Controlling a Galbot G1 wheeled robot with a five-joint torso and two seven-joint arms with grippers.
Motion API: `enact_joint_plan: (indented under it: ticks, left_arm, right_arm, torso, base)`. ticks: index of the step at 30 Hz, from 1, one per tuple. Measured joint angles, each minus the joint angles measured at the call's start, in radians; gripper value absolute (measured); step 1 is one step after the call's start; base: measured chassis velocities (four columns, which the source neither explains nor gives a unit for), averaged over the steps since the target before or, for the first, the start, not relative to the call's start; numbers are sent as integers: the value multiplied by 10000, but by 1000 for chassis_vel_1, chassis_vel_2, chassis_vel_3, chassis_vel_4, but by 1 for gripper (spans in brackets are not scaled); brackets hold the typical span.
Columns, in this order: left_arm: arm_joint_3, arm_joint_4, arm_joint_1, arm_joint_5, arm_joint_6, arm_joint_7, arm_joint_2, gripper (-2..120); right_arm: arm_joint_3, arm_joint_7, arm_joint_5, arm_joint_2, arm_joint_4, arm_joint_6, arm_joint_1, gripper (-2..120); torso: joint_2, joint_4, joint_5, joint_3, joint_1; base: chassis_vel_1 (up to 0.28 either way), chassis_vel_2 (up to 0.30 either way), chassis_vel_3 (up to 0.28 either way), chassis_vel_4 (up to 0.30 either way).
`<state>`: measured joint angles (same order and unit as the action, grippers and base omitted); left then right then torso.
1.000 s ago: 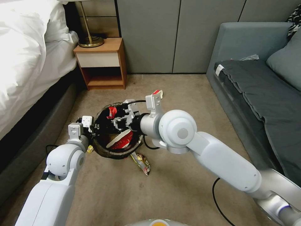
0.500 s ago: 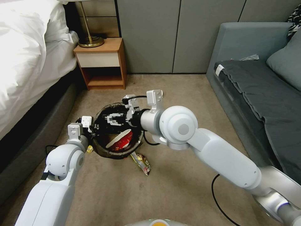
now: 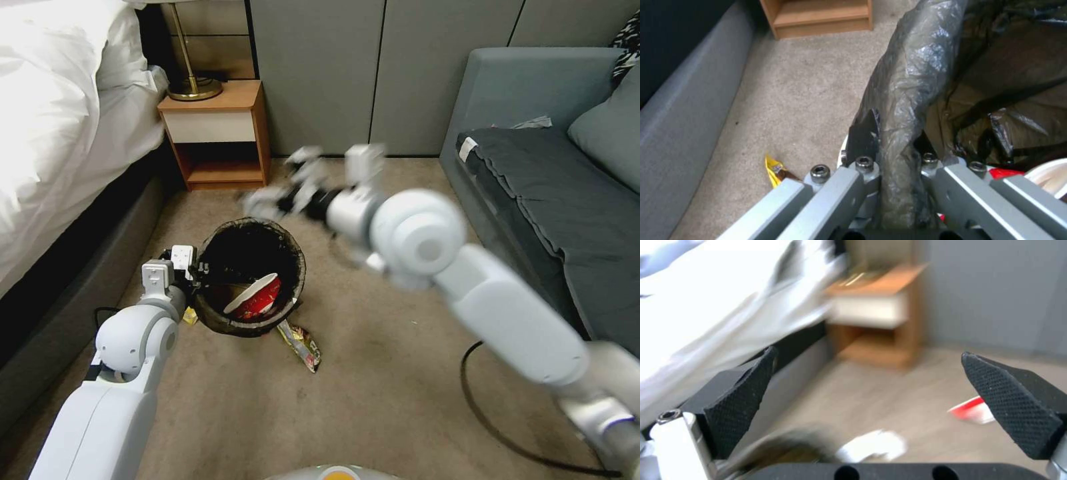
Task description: Pick up the trash bin, then pick up the garbage from the floor and place it into the trash bin.
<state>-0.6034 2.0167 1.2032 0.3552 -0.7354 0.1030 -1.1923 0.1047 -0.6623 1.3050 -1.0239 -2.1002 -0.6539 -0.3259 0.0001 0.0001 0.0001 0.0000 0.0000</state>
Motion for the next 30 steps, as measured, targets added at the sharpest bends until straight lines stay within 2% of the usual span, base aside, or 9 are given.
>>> enact_joint_plan:
  ticks: [1, 4, 5, 7, 12, 16, 18, 27, 30]
  left_arm:
    - [0, 0, 0, 0, 0, 0, 0, 0]
    - [-8, -1, 17, 10, 0, -12, 0, 0]
    - [-8, -1, 17, 10, 0, -12, 0, 0]
    - [-10, -13, 39, 12, 0, -13, 10, 0]
    - [-14, -18, 34, 16, 0, -18, 24, 0]
    - [-13, -7, 54, 14, 0, -11, 40, 0]
    - [-55, 64, 112, 37, 0, -12, 93, 0]
    - [-154, 152, 196, 121, 0, 18, 199, 0]
    - [-123, 153, 198, 112, 0, 26, 169, 0]
  right_arm:
    - [0, 0, 0, 0, 0, 0, 0, 100]
    - [-1328, 1080, -2602, 1042, 118, 390, -1487, 100]
    - [-1328, 1080, -2602, 1042, 118, 390, -1487, 100]
    - [-2355, 1554, -3765, 1443, 145, 670, -2968, 100]
    - [-3212, 1972, -5541, 1348, 457, 1117, -5314, 100]
    - [-3092, 2252, -6674, 1014, 1063, 1430, -6242, 100]
    - [-2549, 2294, -7229, 562, 1906, 1549, -6530, 100]
    - [-1176, 2587, -7470, -612, 4064, 1545, -6203, 100]
    - [-351, 2699, -7481, -984, 4930, 1504, -5825, 100]
  torso:
    - [0, 0, 0, 0, 0]
    - [0, -5, 3, 0, 1]
    - [0, -5, 3, 0, 1]
    - [-1, -4, 6, 0, 1]
    - [0, -6, 6, 0, 0]
    - [0, -6, -3, 0, 0]
    - [0, 0, -3, 0, 1]
    - [-1, 1, -3, 0, 1]
    - [0, -1, -9, 1, 1]
  base:
    - [0, 0, 0, 0]
    - [0, 0, 0, 0]
    - [0, 0, 0, 0]
    - [0, 0, 0, 0]
    - [0, 0, 0, 0]
    - [0, 0, 0, 0]
    - [0, 0, 0, 0]
    - [0, 0, 0, 0]
    - [0, 0, 0, 0]
